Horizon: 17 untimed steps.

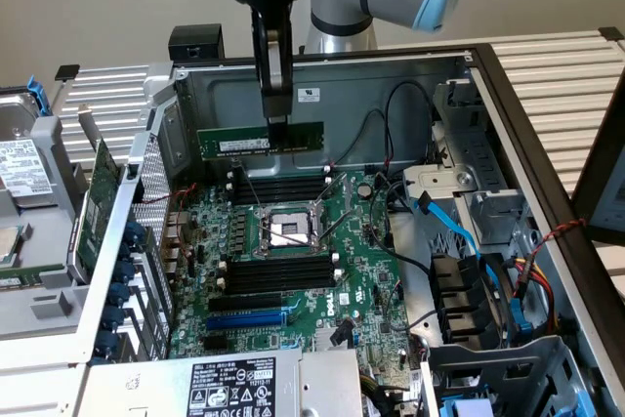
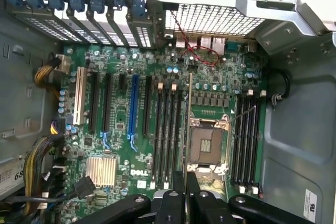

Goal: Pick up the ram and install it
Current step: 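Insert the ram into the slot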

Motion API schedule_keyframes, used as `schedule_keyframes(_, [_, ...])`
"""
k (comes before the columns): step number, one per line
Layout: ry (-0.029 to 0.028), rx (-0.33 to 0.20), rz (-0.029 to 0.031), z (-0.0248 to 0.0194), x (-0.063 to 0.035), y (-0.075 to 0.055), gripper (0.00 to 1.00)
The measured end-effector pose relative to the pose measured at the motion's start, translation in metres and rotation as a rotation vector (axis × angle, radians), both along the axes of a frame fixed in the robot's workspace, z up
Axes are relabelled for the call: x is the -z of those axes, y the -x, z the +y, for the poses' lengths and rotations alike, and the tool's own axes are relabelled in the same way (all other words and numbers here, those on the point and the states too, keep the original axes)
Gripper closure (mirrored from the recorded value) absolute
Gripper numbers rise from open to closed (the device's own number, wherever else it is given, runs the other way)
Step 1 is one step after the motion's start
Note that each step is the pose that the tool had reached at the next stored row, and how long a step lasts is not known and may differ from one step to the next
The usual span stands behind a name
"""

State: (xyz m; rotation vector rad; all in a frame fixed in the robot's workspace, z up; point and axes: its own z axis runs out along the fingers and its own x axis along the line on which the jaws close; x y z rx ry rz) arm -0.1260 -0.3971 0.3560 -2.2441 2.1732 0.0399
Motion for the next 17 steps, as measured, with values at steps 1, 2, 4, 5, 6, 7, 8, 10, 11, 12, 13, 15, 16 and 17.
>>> schedule_keyframes(1, [0.0, 0.0, 0.0, 0.0, 0.0018, 0.0, 0.87])
schedule_keyframes(2, [0.0001, 0.0, 0.0001, 0.0, 0.0036, -0.001, 0.87])
schedule_keyframes(4, [0.0, 0.0, 0.0001, 0.0, 0.0073, -0.003, 0.87])
schedule_keyframes(5, [0.0002, 0.0, 0.0001, 0.0, 0.009, -0.004, 0.87])
schedule_keyframes(6, [0.0001, 0.0, 0.0001, 0.0, 0.0108, -0.006, 0.87])
schedule_keyframes(7, [0.0, 0.0, 0.0, 0.0, 0.0128, -0.006, 0.87])
schedule_keyframes(8, [-0.0001, 0.0, 0.0, 0.0, 0.0146, -0.006, 0.87])
schedule_keyframes(10, [0.0002, 0.0, 0.0001, 0.0, 0.0181, -0.006, 0.87])
schedule_keyframes(11, [0.0012, 0.0, 0.0002, 0.0, 0.0194, -0.006, 0.87])
schedule_keyframes(12, [0.0021, 0.0, 0.0008, 0.0, 0.0206, -0.006, 0.87])
schedule_keyframes(13, [0.0026, 0.0, 0.002, 0.0, 0.0218, -0.006, 0.87])
schedule_keyframes(15, [0.0037, 0.0, 0.0023, 0.0, 0.0254, -0.006, 0.87])
schedule_keyframes(16, [0.004, 0.0, 0.0022, 0.0, 0.0272, -0.006, 0.87])
schedule_keyframes(17, [0.0045, 0.0, 0.0022, 0.0, 0.029, -0.006, 0.87])
